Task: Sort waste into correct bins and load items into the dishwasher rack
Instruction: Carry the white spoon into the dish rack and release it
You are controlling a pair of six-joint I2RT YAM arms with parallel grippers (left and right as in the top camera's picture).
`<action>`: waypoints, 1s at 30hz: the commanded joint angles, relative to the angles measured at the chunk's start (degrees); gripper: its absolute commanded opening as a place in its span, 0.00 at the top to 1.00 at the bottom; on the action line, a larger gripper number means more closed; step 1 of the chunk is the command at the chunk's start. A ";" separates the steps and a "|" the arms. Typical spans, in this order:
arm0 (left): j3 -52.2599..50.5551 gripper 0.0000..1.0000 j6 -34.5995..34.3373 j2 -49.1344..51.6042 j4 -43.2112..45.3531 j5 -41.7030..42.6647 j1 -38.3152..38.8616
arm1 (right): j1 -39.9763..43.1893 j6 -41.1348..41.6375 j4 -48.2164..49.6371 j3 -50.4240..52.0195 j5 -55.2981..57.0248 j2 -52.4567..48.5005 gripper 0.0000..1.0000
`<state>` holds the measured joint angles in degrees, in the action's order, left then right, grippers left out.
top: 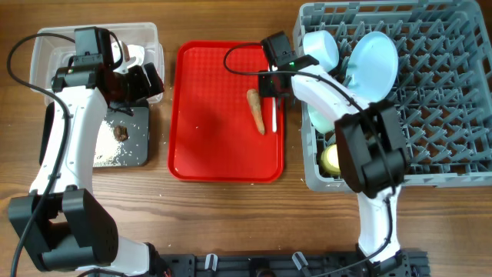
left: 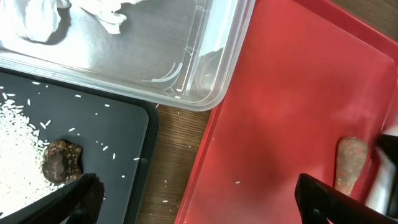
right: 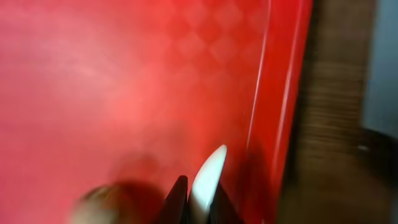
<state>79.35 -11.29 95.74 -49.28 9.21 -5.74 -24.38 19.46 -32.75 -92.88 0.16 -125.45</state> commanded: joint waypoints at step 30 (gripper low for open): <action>0.42 0.00 0.11 -1.09 0.17 -0.13 -0.13 | 27.63 61.68 -23.12 25.94 25.40 36.39 0.86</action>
<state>79.35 -11.29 95.72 -49.28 9.21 -5.74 3.20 78.87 -57.10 -67.29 21.71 -88.84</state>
